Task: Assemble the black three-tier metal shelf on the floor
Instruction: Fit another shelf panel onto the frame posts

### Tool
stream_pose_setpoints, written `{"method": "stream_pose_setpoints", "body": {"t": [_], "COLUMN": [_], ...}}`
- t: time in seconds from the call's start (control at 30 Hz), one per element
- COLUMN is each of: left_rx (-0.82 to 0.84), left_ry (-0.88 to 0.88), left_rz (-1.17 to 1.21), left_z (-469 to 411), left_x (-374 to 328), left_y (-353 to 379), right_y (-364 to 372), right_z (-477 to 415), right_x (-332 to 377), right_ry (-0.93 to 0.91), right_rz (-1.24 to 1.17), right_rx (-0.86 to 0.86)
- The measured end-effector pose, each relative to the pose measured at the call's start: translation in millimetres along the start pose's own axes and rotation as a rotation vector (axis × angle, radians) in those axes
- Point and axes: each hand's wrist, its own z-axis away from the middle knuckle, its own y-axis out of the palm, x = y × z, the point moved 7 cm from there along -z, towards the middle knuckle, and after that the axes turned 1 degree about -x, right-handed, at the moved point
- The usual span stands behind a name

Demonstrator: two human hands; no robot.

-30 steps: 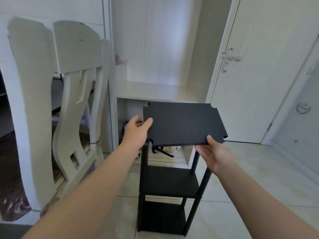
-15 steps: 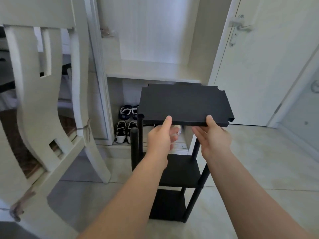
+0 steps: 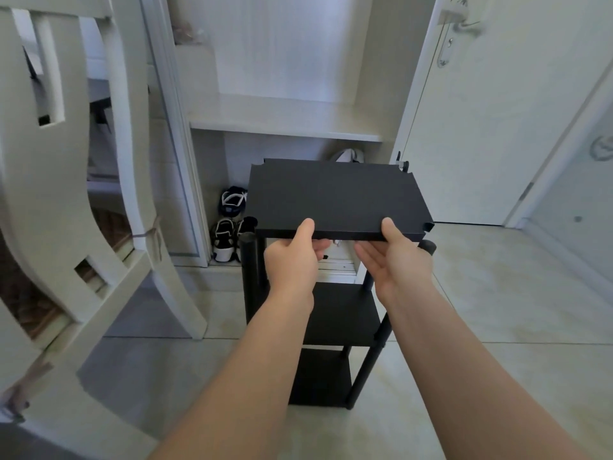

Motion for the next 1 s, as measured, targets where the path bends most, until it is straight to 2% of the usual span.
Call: {"method": "stream_pose_setpoints", "body": {"t": [0.33,1.0], "left_rx": [0.068,0.037], "left_ry": [-0.007,-0.013], "left_rz": [-0.047,-0.052], "left_z": [-9,-16], "left_x": [1,0], "left_y": [-1,-2], "right_y": [-2,-2], "right_z": [-1,-4], "right_x": [-5,-8], "right_ry": [-0.034,-0.02], "right_rz": [-0.006,0.009], "right_rx": [-0.041,-0.058]}}
